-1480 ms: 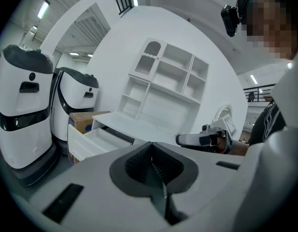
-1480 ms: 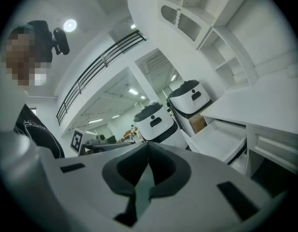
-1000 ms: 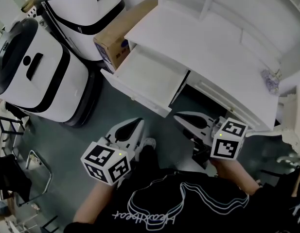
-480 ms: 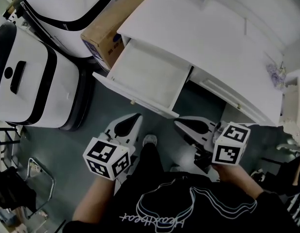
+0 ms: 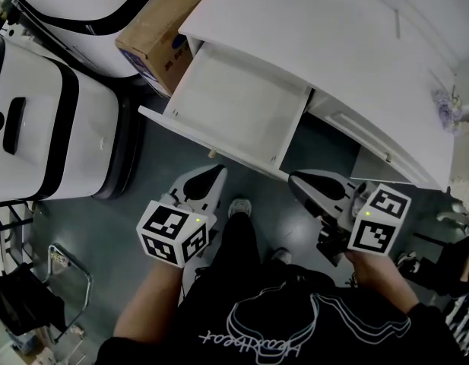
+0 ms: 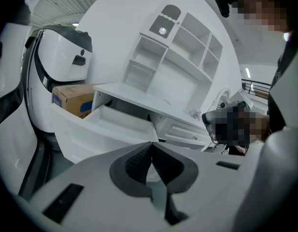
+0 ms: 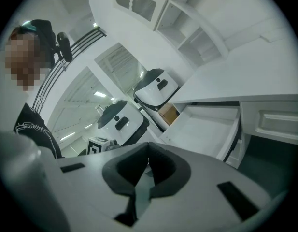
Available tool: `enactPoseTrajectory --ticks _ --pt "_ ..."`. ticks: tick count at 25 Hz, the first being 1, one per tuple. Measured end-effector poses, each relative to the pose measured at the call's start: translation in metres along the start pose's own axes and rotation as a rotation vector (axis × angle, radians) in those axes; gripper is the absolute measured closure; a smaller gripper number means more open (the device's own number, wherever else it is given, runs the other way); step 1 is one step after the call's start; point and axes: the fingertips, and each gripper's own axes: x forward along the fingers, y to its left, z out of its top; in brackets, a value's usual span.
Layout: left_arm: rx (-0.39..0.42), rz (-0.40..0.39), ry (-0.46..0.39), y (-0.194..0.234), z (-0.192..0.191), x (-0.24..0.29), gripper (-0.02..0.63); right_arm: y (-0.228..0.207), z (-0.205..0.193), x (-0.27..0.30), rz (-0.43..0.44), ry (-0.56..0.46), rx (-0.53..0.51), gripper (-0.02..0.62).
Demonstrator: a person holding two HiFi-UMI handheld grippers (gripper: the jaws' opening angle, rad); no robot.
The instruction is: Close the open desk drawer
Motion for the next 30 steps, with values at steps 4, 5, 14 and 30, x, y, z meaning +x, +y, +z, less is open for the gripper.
enactPoseTrajectory --ticks 4,5,14,30 --pt "0.031 0.008 0.032 0.012 -0.008 0.010 0.601 -0.007 0.000 0.004 -0.016 -0.010 0.016 0.589" --pt "0.034 0.012 0.039 0.016 -0.010 0.012 0.601 -0.009 0.000 0.005 -0.019 -0.011 0.017 0.589" --pt "0.063 0.030 0.099 0.038 -0.025 0.028 0.601 -0.024 0.001 0.012 -0.046 -0.035 0.078 0.589" --pt "0.033 0.007 0.117 0.058 -0.024 0.035 0.601 -0.033 0.009 0.030 -0.069 -0.045 0.112 0.589"
